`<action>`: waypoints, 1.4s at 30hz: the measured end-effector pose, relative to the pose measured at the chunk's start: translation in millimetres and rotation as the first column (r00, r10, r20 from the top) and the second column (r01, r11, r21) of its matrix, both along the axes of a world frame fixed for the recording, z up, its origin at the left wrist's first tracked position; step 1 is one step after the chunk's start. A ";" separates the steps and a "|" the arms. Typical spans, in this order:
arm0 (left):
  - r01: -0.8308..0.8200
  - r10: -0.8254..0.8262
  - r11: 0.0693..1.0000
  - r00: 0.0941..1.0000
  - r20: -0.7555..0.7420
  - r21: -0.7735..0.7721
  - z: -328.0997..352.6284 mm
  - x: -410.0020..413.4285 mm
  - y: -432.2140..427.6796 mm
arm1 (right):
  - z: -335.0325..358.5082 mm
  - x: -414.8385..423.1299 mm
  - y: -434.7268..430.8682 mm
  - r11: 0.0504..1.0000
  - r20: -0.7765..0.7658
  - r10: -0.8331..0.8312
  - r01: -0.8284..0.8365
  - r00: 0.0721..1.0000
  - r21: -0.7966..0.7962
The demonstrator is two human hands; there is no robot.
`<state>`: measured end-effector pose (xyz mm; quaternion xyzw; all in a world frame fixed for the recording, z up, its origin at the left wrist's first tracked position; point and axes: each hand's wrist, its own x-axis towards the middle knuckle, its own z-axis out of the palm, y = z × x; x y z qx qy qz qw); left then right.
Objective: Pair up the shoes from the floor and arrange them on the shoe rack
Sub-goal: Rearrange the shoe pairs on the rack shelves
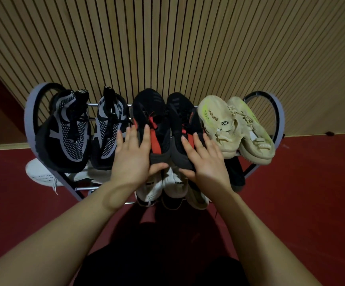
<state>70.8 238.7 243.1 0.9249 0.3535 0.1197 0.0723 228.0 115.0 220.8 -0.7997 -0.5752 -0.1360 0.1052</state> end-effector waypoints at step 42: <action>-0.247 0.319 0.948 0.774 -0.547 0.203 49.1 -112.4 41.8 | 35.1 -140.4 118.4 0.910 0.204 0.174 -0.078 0.963 -0.407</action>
